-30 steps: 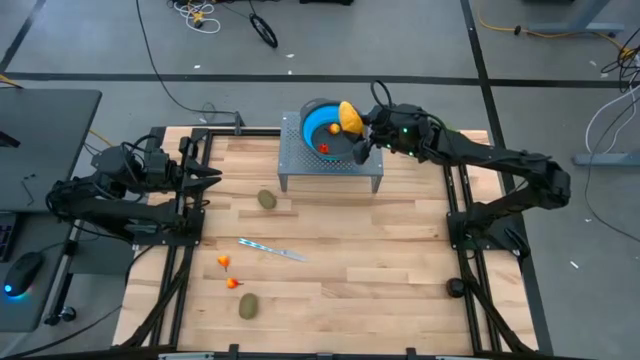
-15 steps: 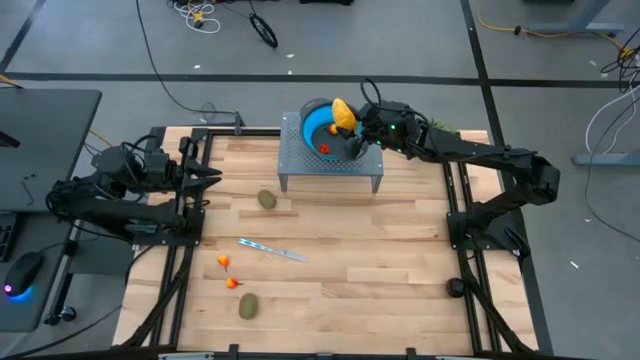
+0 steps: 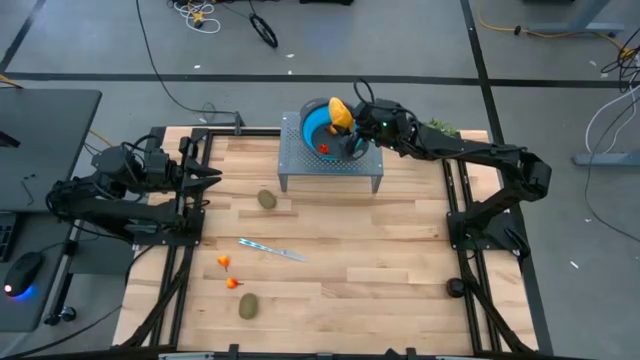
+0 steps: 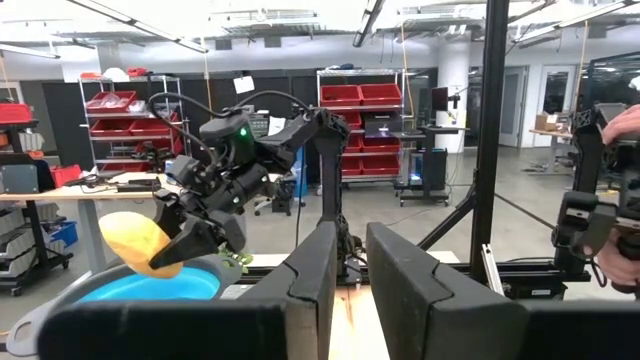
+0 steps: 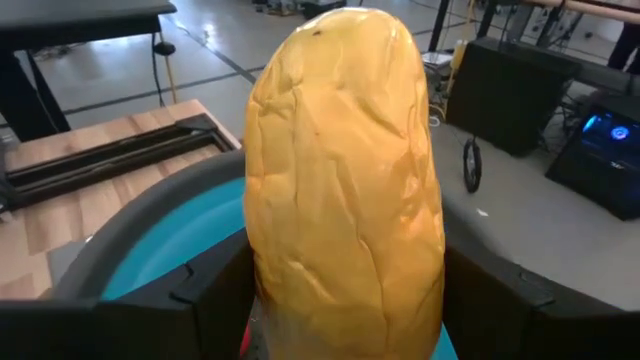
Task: Pick & Place Fruit
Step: Put the mango into the blue bin
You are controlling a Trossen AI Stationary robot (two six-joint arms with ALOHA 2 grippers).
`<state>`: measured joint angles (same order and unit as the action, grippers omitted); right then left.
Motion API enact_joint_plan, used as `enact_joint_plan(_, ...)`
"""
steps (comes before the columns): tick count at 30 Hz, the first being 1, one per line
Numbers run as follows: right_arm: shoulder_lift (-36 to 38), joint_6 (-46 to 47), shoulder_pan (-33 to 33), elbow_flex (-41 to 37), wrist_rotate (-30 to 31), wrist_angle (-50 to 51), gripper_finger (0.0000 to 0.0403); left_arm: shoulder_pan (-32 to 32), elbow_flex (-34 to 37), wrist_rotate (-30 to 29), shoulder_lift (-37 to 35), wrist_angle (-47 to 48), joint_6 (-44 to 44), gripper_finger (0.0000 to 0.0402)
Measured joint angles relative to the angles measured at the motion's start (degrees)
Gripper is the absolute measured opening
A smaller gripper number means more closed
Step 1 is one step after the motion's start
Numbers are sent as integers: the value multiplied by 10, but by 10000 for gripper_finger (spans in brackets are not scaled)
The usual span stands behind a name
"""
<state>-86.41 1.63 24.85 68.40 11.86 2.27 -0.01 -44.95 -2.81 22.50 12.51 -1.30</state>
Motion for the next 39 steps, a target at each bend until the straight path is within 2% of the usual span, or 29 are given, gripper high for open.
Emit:
enact_joint_plan(17, 0, 1, 6, 0, -64, 0, 270, 0, 0, 0, 0, 0, 0, 67)
enact_joint_plan(26, 0, 10, 7, 0, -64, 0, 270, 0, 0, 0, 0, 0, 0, 67)
enact_joint_plan(39, 0, 10, 7, 0, -64, 0, 318, 0, 0, 0, 0, 0, 0, 68)
